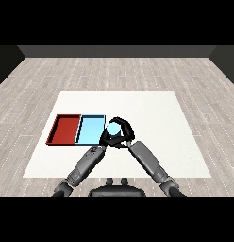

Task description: Pick the blue can and put it in the blue box

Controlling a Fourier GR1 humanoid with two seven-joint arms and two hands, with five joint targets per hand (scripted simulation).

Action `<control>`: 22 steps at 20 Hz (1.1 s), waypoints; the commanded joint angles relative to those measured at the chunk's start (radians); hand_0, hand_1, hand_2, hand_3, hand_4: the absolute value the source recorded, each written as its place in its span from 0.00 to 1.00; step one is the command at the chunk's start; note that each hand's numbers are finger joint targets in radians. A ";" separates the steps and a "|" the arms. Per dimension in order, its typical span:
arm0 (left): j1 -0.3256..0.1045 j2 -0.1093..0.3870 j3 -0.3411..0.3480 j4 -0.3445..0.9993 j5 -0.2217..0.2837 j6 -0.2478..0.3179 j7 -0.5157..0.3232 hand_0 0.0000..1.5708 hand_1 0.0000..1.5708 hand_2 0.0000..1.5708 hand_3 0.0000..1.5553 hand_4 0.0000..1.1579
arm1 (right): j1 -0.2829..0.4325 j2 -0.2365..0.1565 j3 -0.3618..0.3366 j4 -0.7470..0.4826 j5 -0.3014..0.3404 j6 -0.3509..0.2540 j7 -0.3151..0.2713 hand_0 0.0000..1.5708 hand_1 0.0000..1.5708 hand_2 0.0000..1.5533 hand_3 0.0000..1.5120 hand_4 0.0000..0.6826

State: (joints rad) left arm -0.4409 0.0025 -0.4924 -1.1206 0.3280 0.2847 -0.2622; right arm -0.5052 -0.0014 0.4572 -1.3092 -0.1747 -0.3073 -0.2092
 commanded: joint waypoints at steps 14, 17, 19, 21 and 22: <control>-0.137 -0.001 -0.004 0.104 -0.023 0.181 0.089 0.71 0.71 0.70 0.54 0.60 | 0.083 -0.032 0.041 -0.128 -0.040 0.033 0.022 0.94 0.94 0.94 0.93 0.84; -0.060 -0.002 -0.096 0.053 -0.046 0.222 0.036 0.50 0.50 0.54 0.37 0.56 | 0.001 0.000 0.056 -0.051 -0.051 -0.024 0.033 0.95 0.95 0.94 0.93 0.87; -0.086 -0.002 -0.150 0.093 0.008 0.248 -0.010 0.40 0.40 0.43 0.23 0.56 | 0.008 0.000 0.064 -0.066 -0.042 -0.021 0.040 0.94 0.94 0.94 0.93 0.87; -0.010 0.021 -0.039 -0.012 -0.046 0.183 0.072 0.45 0.45 0.47 0.22 0.56 | 0.001 0.000 0.043 -0.055 -0.035 0.003 0.036 0.94 0.94 0.94 0.93 0.86; -0.154 -0.001 -0.066 0.110 0.044 0.237 0.073 0.53 0.53 0.55 0.37 0.55 | 0.016 0.000 0.046 -0.037 -0.050 -0.003 -0.027 0.93 0.93 0.93 0.93 0.84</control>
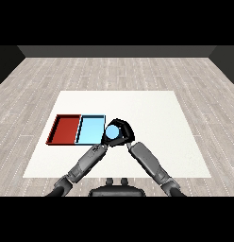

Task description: Pick the blue can and put it in the blue box

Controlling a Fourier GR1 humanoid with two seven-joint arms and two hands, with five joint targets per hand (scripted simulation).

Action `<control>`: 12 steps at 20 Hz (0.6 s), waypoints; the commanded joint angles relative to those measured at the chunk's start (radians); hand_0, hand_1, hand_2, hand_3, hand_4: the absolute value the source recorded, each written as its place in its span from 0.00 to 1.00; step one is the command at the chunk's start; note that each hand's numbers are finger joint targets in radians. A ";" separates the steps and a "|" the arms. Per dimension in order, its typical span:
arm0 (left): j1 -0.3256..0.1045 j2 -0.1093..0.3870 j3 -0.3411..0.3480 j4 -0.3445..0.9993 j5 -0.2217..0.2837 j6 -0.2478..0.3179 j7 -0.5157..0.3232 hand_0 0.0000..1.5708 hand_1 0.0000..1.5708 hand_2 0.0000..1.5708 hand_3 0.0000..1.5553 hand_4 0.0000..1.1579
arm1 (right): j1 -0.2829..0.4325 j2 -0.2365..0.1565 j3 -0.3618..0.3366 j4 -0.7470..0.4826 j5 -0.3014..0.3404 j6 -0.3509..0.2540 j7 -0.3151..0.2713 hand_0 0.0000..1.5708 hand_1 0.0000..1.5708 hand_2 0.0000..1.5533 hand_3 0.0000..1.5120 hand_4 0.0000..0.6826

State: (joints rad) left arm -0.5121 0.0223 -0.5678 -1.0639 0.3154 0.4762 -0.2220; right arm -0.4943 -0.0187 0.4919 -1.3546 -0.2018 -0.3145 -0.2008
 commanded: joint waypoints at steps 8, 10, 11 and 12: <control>0.000 -0.022 0.046 -0.010 0.070 0.089 -0.191 1.00 1.00 0.99 0.94 0.90 | 0.028 0.018 0.018 0.030 -0.039 -0.022 -0.010 0.00 0.00 0.00 0.00 0.00; -0.007 -0.022 0.039 0.004 0.088 0.091 -0.209 1.00 1.00 0.99 0.94 0.90 | 0.027 0.018 -0.028 -0.016 0.003 0.009 0.057 0.00 0.00 0.00 0.00 0.00; -0.010 -0.022 0.037 0.010 0.094 0.092 -0.215 1.00 1.00 0.99 0.94 0.90 | 0.029 0.018 -0.030 -0.019 0.005 0.011 0.060 0.00 0.00 0.00 0.00 0.00; -0.012 -0.022 0.035 0.015 0.099 0.093 -0.220 1.00 1.00 0.99 0.94 0.90 | 0.030 0.018 -0.031 -0.020 0.006 0.013 0.061 0.00 0.00 0.00 0.00 0.00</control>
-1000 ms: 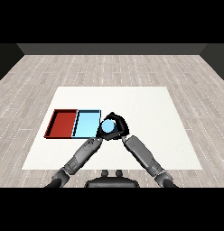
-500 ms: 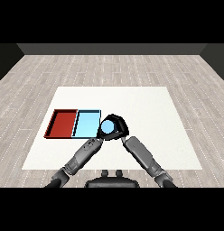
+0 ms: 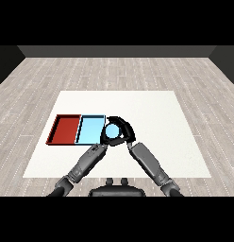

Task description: Pick the blue can and put it in the blue box

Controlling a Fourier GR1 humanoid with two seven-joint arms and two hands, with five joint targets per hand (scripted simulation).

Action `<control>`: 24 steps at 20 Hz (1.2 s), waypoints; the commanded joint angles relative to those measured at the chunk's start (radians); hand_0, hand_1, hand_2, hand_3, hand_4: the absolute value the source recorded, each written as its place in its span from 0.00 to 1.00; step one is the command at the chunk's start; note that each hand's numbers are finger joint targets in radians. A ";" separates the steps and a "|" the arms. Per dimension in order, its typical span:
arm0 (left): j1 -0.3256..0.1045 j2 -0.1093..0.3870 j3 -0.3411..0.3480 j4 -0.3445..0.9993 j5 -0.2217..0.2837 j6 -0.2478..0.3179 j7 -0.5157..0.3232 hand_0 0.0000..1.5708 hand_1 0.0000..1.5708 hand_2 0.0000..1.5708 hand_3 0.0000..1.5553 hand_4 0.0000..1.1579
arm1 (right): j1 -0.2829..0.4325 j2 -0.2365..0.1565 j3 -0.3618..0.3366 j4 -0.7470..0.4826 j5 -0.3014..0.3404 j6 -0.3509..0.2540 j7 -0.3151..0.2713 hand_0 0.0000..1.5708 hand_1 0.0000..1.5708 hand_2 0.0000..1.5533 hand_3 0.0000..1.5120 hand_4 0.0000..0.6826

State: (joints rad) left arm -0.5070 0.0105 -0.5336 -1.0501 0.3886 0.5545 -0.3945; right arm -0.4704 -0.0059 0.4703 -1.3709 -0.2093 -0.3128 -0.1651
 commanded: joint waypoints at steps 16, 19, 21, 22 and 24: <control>-0.008 -0.010 0.052 0.079 -0.073 0.020 -0.123 1.00 1.00 1.00 0.95 0.98 | 0.096 -0.043 -0.189 -0.105 -0.069 0.181 -0.077 0.00 0.00 0.00 0.00 0.00; 0.011 0.017 0.103 0.096 -0.097 0.009 -0.127 1.00 1.00 1.00 0.94 0.97 | 0.207 -0.106 -0.195 -0.277 -0.057 0.157 -0.014 0.00 0.00 0.00 0.00 0.00; -0.011 0.072 0.141 0.104 -0.101 -0.002 -0.103 1.00 1.00 1.00 0.95 0.98 | 0.239 -0.117 -0.214 -0.287 -0.057 0.174 -0.064 0.00 0.00 0.00 0.00 0.00; -0.019 0.051 0.139 0.111 -0.115 0.037 -0.126 1.00 1.00 1.00 0.94 0.98 | 0.307 -0.175 -0.253 -0.384 -0.108 0.209 -0.046 0.00 0.00 0.00 0.00 0.00; -0.064 0.116 0.185 0.140 -0.113 0.036 -0.064 1.00 1.00 1.00 0.95 1.00 | 0.344 -0.195 -0.260 -0.471 -0.102 0.191 -0.011 0.00 0.00 0.00 0.00 0.00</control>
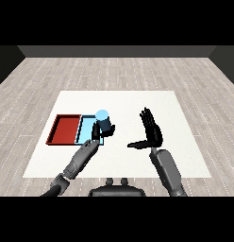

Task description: Pick the blue can and put it in the blue box

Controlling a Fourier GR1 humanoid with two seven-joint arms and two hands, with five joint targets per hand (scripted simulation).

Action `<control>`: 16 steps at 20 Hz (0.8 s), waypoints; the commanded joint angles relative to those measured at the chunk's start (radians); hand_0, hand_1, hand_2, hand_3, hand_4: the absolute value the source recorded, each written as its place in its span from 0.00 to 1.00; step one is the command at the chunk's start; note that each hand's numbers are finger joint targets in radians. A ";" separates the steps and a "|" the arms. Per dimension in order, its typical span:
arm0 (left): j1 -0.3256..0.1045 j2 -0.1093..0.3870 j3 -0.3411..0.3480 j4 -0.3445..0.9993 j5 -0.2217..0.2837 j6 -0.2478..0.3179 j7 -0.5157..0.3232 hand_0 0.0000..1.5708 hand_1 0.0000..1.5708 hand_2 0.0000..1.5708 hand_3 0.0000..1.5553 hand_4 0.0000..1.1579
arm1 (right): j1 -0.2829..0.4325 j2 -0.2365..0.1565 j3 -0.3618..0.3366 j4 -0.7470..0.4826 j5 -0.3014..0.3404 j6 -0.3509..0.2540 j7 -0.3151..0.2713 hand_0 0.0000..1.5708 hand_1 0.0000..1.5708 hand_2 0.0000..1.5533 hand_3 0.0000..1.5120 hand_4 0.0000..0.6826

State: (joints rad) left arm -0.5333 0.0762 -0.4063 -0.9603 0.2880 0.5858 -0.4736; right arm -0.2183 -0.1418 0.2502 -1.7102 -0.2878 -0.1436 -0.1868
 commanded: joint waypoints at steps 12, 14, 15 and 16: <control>-0.203 0.219 0.170 0.454 -0.044 -0.113 0.208 1.00 1.00 0.99 0.96 0.91 | 0.120 -0.027 -0.157 0.001 -0.091 0.090 -0.108 0.00 0.00 0.00 0.00 0.00; -0.220 0.169 0.155 0.574 -0.083 -0.102 0.161 1.00 1.00 1.00 0.95 0.91 | 0.034 -0.001 -0.157 0.023 -0.075 0.041 -0.066 0.00 0.00 0.00 0.00 0.00; -0.265 0.208 0.163 0.620 -0.088 -0.135 0.185 1.00 1.00 0.99 0.96 0.91 | 0.012 -0.009 -0.184 0.096 -0.096 0.064 -0.073 0.00 0.00 0.00 0.00 0.00; -0.270 0.188 0.162 0.669 -0.091 -0.155 0.171 1.00 1.00 1.00 0.96 0.90 | 0.043 0.018 -0.157 0.118 -0.073 0.068 -0.125 0.00 0.00 0.00 0.00 0.00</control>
State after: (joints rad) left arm -0.7468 0.2620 -0.2499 -0.4498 0.2222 0.4835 -0.3074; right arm -0.1670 -0.1520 0.0996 -1.6714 -0.3615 -0.0890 -0.2635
